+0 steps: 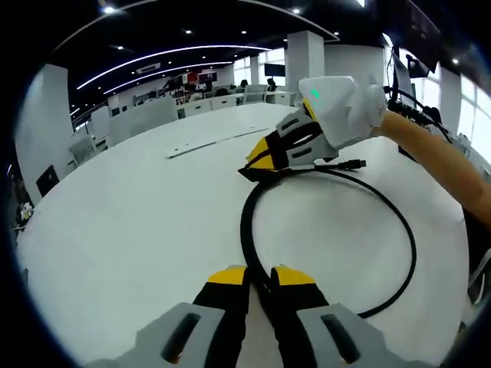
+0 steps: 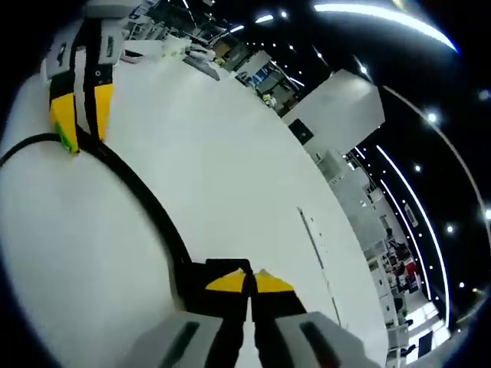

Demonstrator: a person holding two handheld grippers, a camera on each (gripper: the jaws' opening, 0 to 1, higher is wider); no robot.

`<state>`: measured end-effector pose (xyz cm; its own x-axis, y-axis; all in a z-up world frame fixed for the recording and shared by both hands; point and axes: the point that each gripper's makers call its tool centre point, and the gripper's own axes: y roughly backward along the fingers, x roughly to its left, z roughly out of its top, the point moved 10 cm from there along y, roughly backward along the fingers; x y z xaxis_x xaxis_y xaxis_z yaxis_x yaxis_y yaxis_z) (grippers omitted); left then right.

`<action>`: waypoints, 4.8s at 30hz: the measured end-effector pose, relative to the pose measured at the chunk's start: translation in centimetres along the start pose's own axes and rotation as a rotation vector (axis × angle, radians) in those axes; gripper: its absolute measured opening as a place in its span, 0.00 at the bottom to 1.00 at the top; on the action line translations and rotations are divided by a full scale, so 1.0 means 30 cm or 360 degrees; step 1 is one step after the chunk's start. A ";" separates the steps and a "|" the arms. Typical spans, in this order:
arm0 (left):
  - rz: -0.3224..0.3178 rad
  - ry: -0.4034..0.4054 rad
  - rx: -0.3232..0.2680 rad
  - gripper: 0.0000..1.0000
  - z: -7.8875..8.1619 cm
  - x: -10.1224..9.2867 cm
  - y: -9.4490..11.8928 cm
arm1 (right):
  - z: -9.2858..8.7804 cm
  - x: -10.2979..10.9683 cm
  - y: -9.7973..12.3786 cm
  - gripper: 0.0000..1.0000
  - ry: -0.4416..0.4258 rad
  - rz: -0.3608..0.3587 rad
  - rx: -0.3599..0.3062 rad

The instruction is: Find the charging cable on the desk, coil it up and secure with Velcro.

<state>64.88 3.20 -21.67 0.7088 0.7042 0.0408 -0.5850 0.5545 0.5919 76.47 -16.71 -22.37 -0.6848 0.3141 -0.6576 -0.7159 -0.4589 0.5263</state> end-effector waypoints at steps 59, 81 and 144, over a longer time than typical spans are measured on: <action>0.0014 -0.0053 -0.0022 0.13 -0.008 -0.017 0.004 | 0.046 -0.001 -0.015 0.10 0.0212 -0.0013 0.0153; 0.0018 -0.0072 -0.0027 0.13 -0.009 -0.018 0.006 | 0.066 0.016 0.015 0.06 0.0220 0.0102 0.0184; 0.0067 -0.0137 -0.0185 0.14 0.018 0.030 0.043 | 0.138 -0.034 0.008 0.07 0.0220 0.0636 0.0501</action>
<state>64.98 4.30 -20.44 0.7107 0.6903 0.1355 -0.6533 0.5762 0.4911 76.42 -13.71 -19.32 -0.9035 0.0432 -0.4264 -0.4236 -0.2416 0.8731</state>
